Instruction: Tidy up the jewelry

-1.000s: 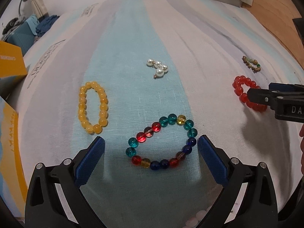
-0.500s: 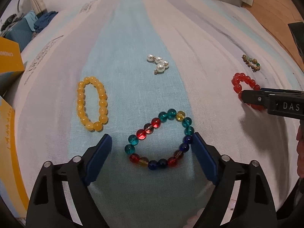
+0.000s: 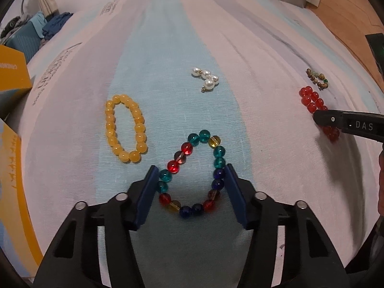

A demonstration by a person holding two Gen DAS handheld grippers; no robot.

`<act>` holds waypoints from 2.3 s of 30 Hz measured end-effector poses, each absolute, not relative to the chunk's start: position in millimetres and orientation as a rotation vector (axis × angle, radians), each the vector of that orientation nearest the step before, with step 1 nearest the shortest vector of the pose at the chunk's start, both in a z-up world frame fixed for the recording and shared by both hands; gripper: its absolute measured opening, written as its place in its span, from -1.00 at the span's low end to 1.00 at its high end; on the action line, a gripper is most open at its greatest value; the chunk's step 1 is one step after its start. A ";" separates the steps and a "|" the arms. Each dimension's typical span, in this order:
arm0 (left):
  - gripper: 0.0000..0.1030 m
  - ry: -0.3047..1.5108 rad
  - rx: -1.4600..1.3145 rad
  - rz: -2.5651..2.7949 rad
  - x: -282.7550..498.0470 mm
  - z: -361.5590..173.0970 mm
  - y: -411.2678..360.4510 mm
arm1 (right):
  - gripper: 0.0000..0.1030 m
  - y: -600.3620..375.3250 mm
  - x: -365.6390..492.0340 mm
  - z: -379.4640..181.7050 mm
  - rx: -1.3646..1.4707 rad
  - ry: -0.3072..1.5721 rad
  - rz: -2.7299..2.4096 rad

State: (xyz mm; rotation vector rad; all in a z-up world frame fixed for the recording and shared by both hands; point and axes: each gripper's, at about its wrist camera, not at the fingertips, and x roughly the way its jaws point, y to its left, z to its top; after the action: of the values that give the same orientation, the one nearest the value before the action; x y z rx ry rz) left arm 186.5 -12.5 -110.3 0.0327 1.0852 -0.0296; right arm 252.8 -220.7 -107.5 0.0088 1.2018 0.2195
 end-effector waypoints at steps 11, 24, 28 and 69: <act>-0.66 1.078 0.032 -0.038 181.5 -100.8 -6.2 | -0.66 -225.4 249.1 -97.0 0.023 1.178 0.218; -0.73 1.097 0.058 -0.036 184.1 -104.0 -9.0 | -0.29 -219.7 257.4 -101.6 0.026 1.194 0.211; -0.62 1.095 0.090 -0.021 184.0 -107.8 -12.8 | -0.15 -212.3 258.2 -107.5 0.000 1.201 0.207; -0.83 1.049 0.033 -0.075 177.0 -79.8 -7.6 | -0.75 -217.1 244.1 -64.3 0.083 1.085 0.261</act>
State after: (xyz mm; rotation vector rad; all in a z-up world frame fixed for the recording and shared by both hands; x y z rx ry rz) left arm 177.0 -7.6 -79.8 0.0329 1.0485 -0.0747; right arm 244.1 -217.1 -64.3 0.0832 1.0851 0.2608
